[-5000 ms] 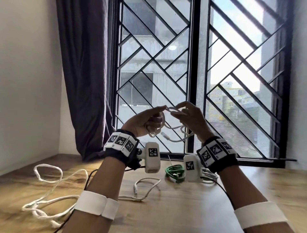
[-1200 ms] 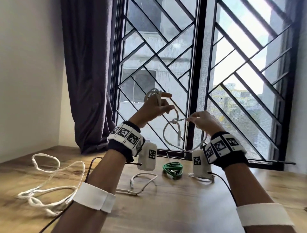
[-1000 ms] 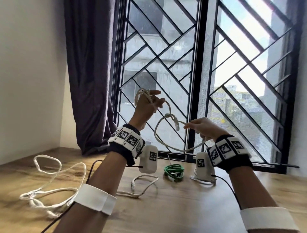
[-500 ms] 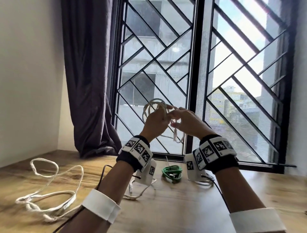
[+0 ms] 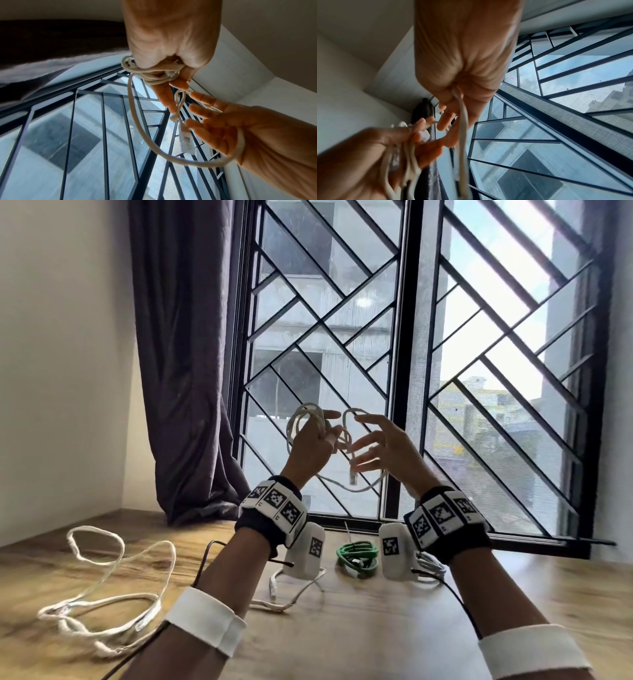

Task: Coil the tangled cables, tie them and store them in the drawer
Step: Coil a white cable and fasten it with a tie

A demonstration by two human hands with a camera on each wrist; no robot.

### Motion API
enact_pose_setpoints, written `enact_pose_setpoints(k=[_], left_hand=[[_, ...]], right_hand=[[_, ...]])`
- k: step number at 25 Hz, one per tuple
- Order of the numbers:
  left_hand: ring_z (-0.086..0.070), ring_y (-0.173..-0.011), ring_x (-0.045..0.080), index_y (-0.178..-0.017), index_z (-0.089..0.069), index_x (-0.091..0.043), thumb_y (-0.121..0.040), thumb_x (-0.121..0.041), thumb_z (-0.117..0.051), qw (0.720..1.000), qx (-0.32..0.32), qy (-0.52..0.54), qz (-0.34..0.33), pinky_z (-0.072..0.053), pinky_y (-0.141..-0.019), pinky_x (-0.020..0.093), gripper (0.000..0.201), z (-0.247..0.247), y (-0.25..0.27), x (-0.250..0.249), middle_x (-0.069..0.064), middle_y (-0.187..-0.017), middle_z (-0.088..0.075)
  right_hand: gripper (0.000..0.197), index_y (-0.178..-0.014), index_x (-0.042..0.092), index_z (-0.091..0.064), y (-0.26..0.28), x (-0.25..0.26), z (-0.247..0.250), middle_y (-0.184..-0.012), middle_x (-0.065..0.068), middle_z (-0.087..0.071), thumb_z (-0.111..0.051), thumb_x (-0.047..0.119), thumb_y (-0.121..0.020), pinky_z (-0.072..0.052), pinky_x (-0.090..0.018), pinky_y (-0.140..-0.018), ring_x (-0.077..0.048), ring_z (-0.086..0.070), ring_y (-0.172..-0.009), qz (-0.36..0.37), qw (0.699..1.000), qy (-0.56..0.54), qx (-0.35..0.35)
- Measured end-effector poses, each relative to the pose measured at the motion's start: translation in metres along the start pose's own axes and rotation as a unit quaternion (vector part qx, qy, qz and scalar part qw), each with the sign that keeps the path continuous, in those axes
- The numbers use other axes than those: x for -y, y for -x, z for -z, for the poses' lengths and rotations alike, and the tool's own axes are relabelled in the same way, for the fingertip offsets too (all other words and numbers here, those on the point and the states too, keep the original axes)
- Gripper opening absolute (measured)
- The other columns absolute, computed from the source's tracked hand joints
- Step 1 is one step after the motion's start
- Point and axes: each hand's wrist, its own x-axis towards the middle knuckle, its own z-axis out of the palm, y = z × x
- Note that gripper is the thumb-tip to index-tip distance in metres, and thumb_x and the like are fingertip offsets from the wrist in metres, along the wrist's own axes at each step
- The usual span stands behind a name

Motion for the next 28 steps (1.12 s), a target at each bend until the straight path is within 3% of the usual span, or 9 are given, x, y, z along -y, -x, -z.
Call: enact_pose_setpoints(k=[3,7,9,12,15,19,22,24,28], left_hand=[[-0.070,-0.076,0.028,-0.110,-0.052,-0.009,-0.095,-0.005,-0.049,0.998,-0.009,0.042,0.040,-0.055,-0.071,0.036,0.016,0.001,0.002,0.007,0.007,-0.075,-0.063],[-0.063,-0.054,0.011,-0.101,-0.053,-0.014,-0.096,0.000,-0.045,0.995,0.054,0.069,0.043,-0.048,-0.055,0.022,0.017,0.003,0.004,-0.005,0.001,-0.059,-0.060],[-0.048,-0.044,0.005,-0.098,-0.056,-0.014,-0.095,0.004,-0.043,0.988,0.103,0.103,0.054,-0.038,-0.045,0.018,0.022,0.003,0.005,-0.011,-0.001,-0.056,-0.049],[-0.031,-0.043,0.004,-0.095,-0.057,-0.012,-0.096,0.001,-0.042,0.980,0.130,0.121,0.090,-0.026,-0.042,0.016,0.020,0.006,0.005,-0.010,-0.003,-0.056,-0.035],[-0.031,-0.039,0.002,-0.084,-0.058,-0.011,-0.094,-0.007,-0.053,0.974,0.193,0.071,0.091,-0.026,-0.039,0.015,0.012,0.009,0.006,-0.011,-0.010,-0.046,-0.038],[-0.029,-0.040,0.005,-0.074,-0.060,0.000,-0.089,-0.012,-0.062,0.936,0.340,-0.049,0.073,-0.024,-0.036,0.015,0.019,0.012,0.008,-0.024,-0.002,-0.050,-0.038],[-0.028,-0.042,0.005,-0.069,-0.067,-0.008,-0.095,-0.018,-0.052,0.917,0.379,0.036,0.118,-0.022,-0.039,0.016,0.032,0.015,0.009,-0.033,-0.006,-0.048,-0.035],[-0.034,-0.040,0.004,-0.068,-0.066,-0.012,-0.097,-0.018,-0.049,0.927,0.362,0.022,0.099,-0.026,-0.039,0.016,0.035,0.011,0.011,-0.033,-0.007,-0.048,-0.044],[-0.051,-0.037,0.007,-0.072,-0.065,-0.009,-0.098,-0.020,-0.047,0.955,0.279,-0.033,0.094,-0.035,-0.035,0.015,0.034,0.003,0.010,-0.022,0.001,-0.063,-0.067]], right_hand=[[0.062,-0.112,0.019,-0.059,-0.007,0.005,0.001,-0.105,-0.010,-0.062,-0.028,-0.021,-0.076,-0.054,-0.028,-0.064,-0.017,-0.065,-0.080,0.003,0.998,0.045,-0.048],[0.048,-0.109,0.022,-0.063,-0.012,-0.003,0.003,-0.116,-0.004,-0.051,-0.040,-0.009,-0.081,-0.051,-0.028,-0.066,-0.020,-0.059,-0.096,-0.021,0.971,0.204,-0.124],[0.033,-0.100,0.023,-0.064,-0.012,-0.003,0.003,-0.114,-0.002,-0.053,-0.050,-0.003,-0.085,-0.052,-0.025,-0.071,-0.011,-0.058,-0.088,0.001,0.980,0.150,-0.133],[0.019,-0.098,0.020,-0.061,-0.007,0.002,0.009,-0.094,0.003,-0.059,-0.063,0.006,-0.085,-0.041,-0.010,-0.053,0.000,-0.050,-0.064,0.049,0.979,0.047,-0.190],[0.012,-0.084,0.023,-0.064,-0.006,0.006,0.026,-0.071,0.008,-0.051,-0.072,0.016,-0.079,-0.042,-0.019,-0.062,-0.001,-0.047,-0.063,0.125,0.944,0.095,-0.291],[0.004,-0.081,0.017,-0.068,-0.006,0.015,0.053,-0.075,0.003,-0.044,-0.069,0.016,-0.077,-0.032,-0.021,-0.065,-0.011,-0.043,-0.065,0.118,0.870,0.268,-0.397],[0.006,-0.086,0.017,-0.068,-0.002,0.015,0.060,-0.083,-0.003,-0.050,-0.068,0.017,-0.080,-0.027,-0.018,-0.064,-0.014,-0.047,-0.075,0.053,0.869,0.332,-0.363],[0.004,-0.085,0.019,-0.068,-0.001,0.010,0.055,-0.086,-0.002,-0.056,-0.067,0.019,-0.081,-0.031,-0.021,-0.067,-0.015,-0.052,-0.081,0.044,0.870,0.374,-0.319],[0.010,-0.078,0.019,-0.068,-0.007,0.000,0.024,-0.091,0.000,-0.056,-0.074,0.013,-0.074,-0.032,-0.024,-0.084,-0.016,-0.044,-0.099,0.173,0.841,0.464,-0.218]])
